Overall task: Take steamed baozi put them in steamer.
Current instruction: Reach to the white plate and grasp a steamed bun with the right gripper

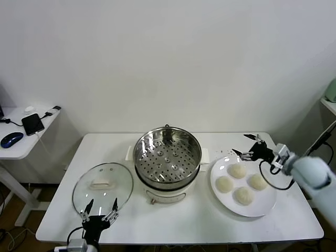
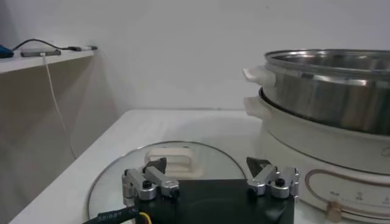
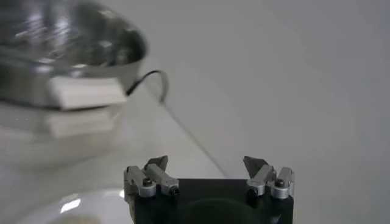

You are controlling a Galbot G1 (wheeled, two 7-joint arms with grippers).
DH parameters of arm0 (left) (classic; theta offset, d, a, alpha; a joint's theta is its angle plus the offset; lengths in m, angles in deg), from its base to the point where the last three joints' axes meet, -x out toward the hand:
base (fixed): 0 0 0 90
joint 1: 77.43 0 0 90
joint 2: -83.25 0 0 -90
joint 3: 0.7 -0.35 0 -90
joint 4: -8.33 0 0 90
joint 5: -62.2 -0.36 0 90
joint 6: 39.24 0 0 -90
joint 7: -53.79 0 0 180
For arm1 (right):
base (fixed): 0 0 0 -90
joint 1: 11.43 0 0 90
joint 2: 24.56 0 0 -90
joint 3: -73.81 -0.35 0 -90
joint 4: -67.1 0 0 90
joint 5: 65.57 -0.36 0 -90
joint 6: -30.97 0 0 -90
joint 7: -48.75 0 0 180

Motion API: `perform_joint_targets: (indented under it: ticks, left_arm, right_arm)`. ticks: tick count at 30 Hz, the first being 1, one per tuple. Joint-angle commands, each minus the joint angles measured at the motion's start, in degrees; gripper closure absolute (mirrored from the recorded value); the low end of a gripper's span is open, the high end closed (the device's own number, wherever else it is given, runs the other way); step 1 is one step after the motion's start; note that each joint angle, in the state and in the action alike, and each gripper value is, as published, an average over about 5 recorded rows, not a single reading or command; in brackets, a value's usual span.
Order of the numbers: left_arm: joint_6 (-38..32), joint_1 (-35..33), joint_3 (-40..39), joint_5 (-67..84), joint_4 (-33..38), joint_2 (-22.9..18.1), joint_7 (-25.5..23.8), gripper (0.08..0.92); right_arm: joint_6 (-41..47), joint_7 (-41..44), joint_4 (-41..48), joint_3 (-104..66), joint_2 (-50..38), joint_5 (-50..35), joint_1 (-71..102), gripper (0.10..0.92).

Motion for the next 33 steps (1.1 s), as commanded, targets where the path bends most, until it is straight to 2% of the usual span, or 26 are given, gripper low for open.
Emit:
perform_joint_targets:
  ticks: [1,5,10,17,23,33]
  left_arm:
    - [-0.59,-0.01,-0.07,0.28,-0.81,0.2,-0.04,0.177]
    - [-0.8,-0.08,-0.17,0.21,-1.0,0.18,-0.08,0.177]
    - [-1.04,-0.08,-0.34,0.13,-1.23,0.14,-0.13,0.177]
    - [-0.99,0.02,-0.4,0.05,-1.22,0.2,-0.28,0.177]
    - [-0.9,0.12,-0.27,-0.01,-1.48,0.01,-0.34,0.177]
    - [-0.94,0.23,-0.52,-0.39,-2.24,-0.64,-0.48,0.177]
  right_arm:
    - [-7.72,20.85,10.32,41.81,-2.87,4.73,-36.88,0.203]
    - [-3.84,19.41,13.7,58.23,4.35,2.11,-48.1,0.203]
    - [4.01,14.36,13.99,66.12,10.55,-4.26,-51.28,0.203]
    - [11.3,9.66,15.97,63.25,16.33,-5.77,-42.64,0.203]
    - [12.05,8.18,21.02,57.85,19.39,-6.8,-35.41,0.203]
    - [10.68,7.05,28.77,50.07,22.52,-0.03,-27.32,0.203]
